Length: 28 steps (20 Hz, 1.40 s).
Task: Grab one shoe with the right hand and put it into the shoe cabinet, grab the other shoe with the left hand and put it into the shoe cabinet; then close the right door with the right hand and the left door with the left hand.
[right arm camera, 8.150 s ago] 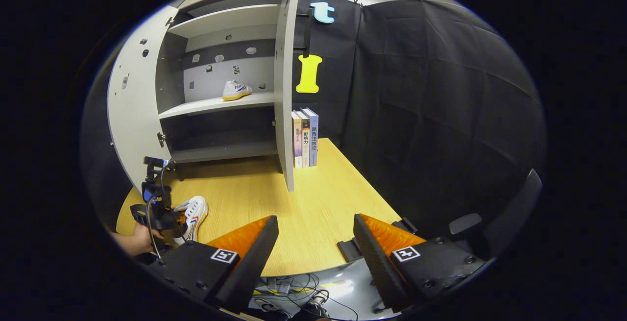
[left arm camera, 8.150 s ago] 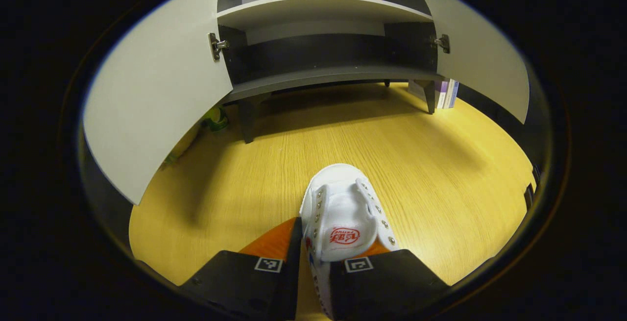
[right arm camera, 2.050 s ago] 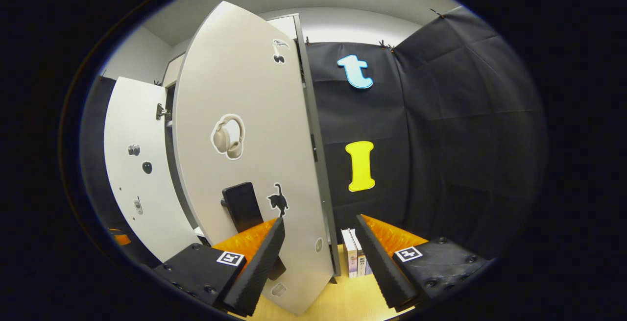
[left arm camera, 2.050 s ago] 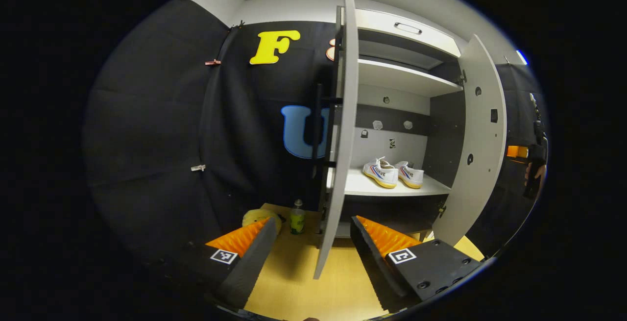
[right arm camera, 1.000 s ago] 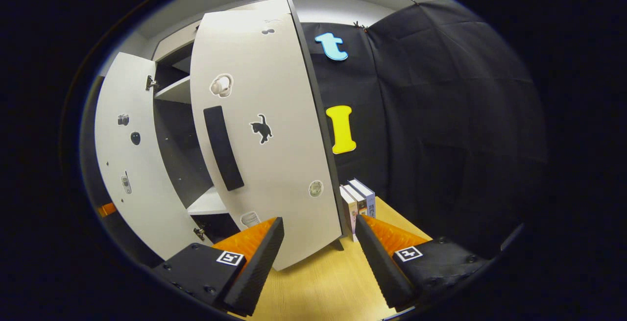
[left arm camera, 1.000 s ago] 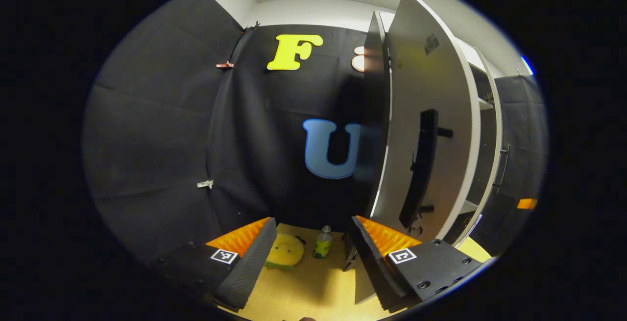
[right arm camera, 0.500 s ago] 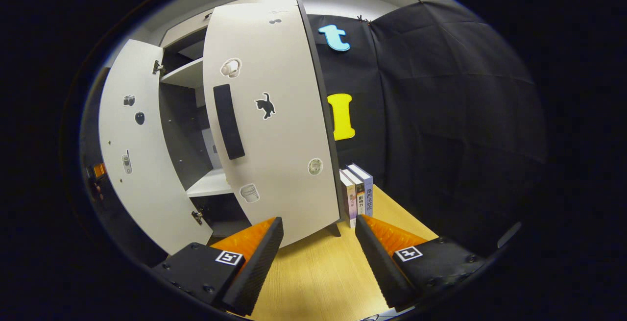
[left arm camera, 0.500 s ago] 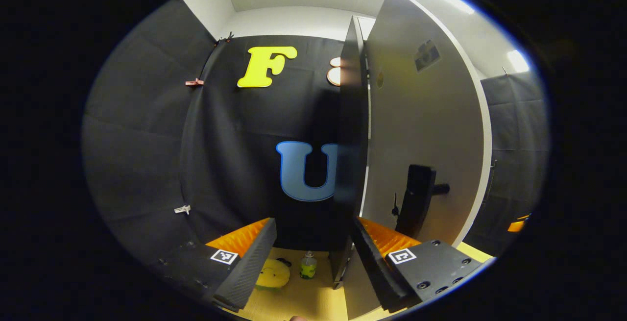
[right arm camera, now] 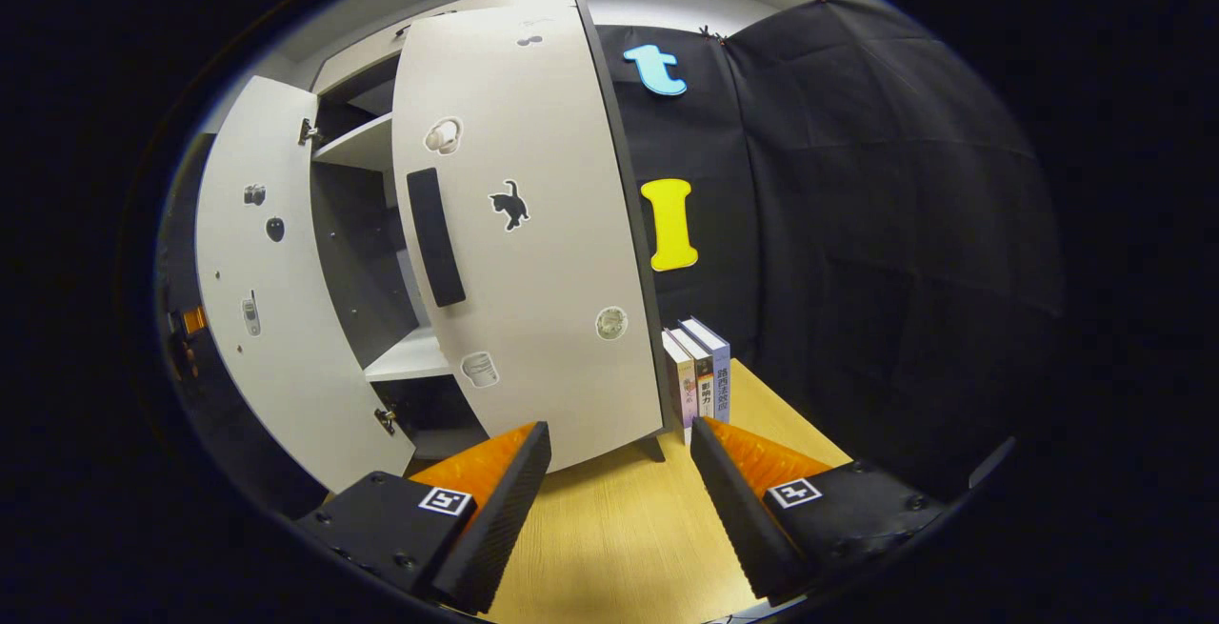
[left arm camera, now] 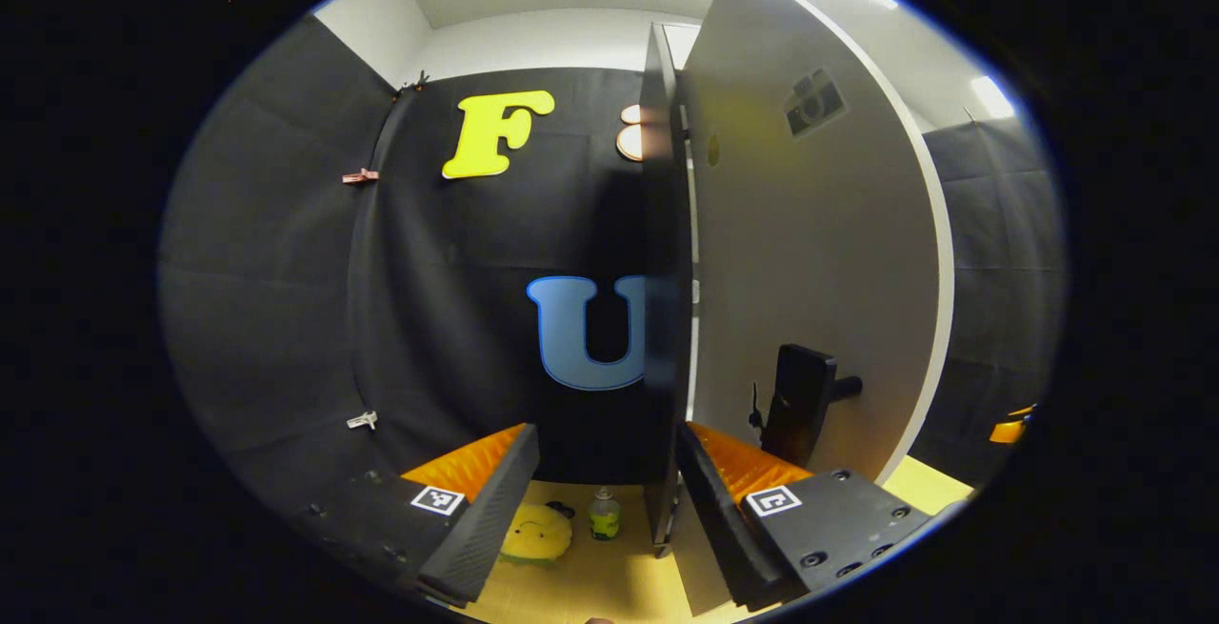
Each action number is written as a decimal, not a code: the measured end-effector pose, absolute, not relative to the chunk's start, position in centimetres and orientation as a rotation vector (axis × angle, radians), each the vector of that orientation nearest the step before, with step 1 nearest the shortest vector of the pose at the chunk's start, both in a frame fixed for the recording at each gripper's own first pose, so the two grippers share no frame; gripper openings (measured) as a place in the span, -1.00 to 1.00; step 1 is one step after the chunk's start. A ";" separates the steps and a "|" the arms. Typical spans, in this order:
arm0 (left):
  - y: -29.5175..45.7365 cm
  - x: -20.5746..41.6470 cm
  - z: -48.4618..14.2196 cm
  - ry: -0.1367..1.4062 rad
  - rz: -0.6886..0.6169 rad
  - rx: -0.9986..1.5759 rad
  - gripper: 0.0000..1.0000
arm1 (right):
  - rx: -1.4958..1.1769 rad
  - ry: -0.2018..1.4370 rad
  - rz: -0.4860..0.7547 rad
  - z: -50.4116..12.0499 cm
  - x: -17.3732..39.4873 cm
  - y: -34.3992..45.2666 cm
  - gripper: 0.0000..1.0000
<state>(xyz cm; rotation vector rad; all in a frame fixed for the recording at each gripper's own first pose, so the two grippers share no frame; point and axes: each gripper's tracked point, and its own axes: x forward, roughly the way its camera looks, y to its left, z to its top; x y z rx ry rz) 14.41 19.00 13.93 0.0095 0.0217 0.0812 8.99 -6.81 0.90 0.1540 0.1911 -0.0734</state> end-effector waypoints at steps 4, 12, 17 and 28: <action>15.3 14.6 14.1 0.043 0.091 0.018 0.75 | 0.161 0.180 -0.053 1.2 9.5 -8.2 0.94; 2.6 16.9 14.3 0.002 0.062 0.042 0.84 | 0.171 0.150 -0.052 2.2 10.8 -13.0 0.93; -3.1 16.5 13.4 -0.005 0.029 -0.026 0.93 | 0.140 0.106 -0.036 3.6 10.5 -15.6 0.93; -7.2 9.7 9.5 0.005 0.188 -0.075 0.93 | 0.081 0.089 0.163 3.2 11.4 -15.5 0.96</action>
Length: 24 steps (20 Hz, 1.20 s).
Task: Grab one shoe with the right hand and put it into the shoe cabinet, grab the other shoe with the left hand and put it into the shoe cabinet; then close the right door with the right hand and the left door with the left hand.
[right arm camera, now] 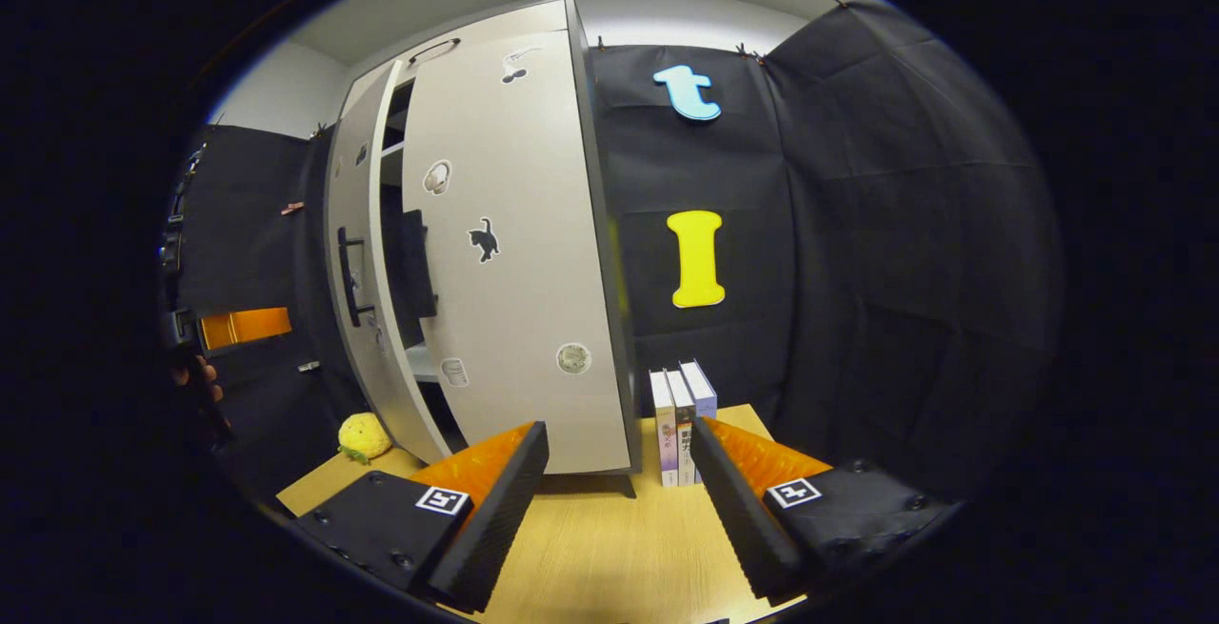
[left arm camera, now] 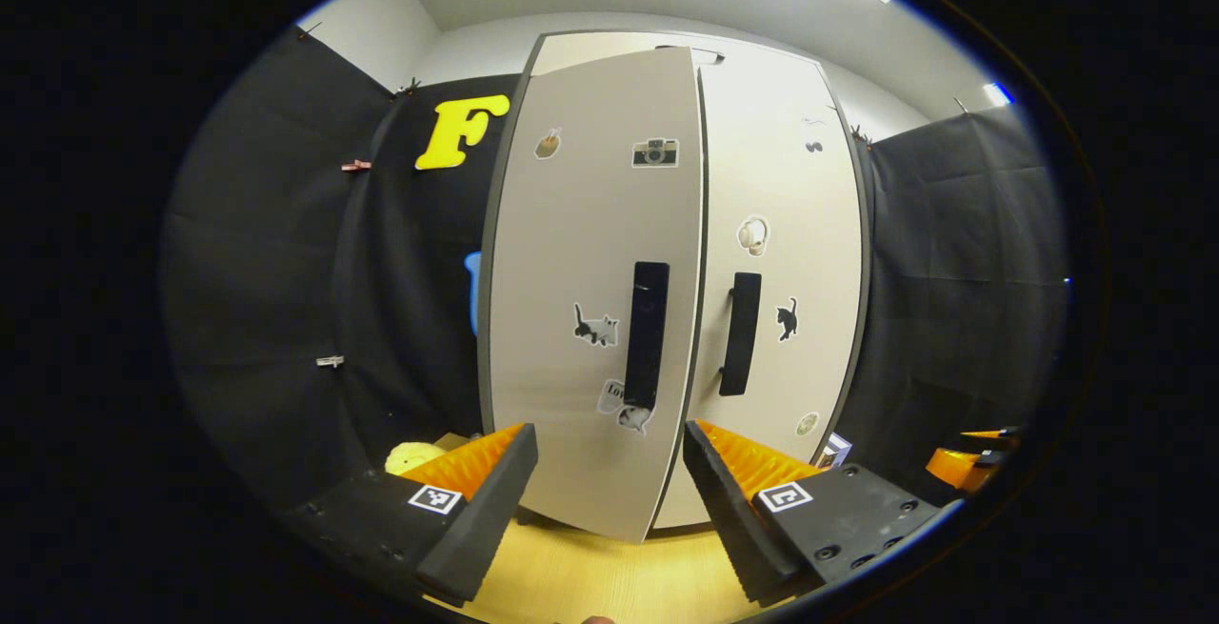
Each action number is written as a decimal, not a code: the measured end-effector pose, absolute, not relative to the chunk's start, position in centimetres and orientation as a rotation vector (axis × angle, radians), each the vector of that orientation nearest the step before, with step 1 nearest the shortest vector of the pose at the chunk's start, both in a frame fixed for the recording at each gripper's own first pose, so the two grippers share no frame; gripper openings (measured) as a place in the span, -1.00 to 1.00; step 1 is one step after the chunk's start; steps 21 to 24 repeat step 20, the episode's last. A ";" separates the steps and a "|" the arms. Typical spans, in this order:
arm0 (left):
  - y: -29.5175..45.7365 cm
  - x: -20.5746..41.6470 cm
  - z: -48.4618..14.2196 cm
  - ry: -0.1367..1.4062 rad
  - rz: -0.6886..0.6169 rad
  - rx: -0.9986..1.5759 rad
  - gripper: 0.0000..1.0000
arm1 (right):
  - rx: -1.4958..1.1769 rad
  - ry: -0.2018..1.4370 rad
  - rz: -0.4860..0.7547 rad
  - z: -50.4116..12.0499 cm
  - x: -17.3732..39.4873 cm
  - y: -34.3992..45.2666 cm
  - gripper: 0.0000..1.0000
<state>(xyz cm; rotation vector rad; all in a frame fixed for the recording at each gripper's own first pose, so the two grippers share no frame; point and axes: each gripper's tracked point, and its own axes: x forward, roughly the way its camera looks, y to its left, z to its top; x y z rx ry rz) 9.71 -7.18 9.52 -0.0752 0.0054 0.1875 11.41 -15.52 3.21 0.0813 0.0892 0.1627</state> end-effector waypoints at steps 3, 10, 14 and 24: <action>-7.9 7.8 8.7 0.021 0.220 -0.089 0.91 | 0.093 0.080 0.195 3.0 11.1 -15.1 0.97; -7.4 5.0 9.5 0.015 0.227 -0.049 0.91 | 0.121 0.059 0.161 3.5 8.5 -14.1 0.97; -6.3 2.8 10.0 -0.015 0.198 -0.006 0.91 | 0.131 0.059 0.111 4.2 6.6 -13.2 0.97; -5.0 -0.5 9.0 -0.026 0.140 -0.032 0.90 | 0.077 0.042 0.090 4.6 2.3 -10.6 0.97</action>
